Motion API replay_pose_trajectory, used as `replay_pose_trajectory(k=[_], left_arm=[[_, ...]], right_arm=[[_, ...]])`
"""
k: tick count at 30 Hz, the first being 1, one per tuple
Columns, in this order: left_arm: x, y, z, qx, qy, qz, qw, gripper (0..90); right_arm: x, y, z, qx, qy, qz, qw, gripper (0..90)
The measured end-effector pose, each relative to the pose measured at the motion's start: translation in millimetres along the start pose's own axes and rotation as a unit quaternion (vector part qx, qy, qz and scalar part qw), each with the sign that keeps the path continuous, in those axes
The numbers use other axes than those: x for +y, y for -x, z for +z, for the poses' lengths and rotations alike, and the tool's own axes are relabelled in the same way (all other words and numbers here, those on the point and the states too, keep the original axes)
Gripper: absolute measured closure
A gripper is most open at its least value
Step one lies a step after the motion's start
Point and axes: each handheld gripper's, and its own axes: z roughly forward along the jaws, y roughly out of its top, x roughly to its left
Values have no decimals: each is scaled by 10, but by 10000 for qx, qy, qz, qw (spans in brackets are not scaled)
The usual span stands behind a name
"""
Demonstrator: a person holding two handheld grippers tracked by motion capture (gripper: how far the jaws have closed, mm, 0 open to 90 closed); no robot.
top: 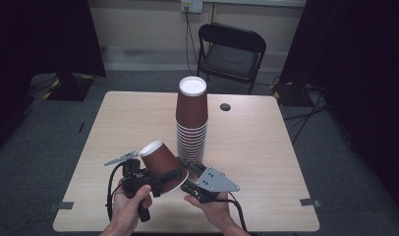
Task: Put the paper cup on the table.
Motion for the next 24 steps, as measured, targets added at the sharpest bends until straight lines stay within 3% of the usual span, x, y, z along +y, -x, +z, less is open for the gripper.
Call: replay_pose_trajectory(k=[8, 14, 24], left_arm=[[-19, 10, 43, -164, -109, 158, 9997, 113], [-1, -22, 38, -318, 64, 210, 9993, 99], [39, -70, 25, -521, -63, 131, 9985, 89]], right_arm=[[-9, -7, 26, -43, 14, 42, 10000, 741], [-9, 4, 2, -119, 41, 107, 9999, 813], [18, 8, -30, -86, -42, 106, 9999, 836]])
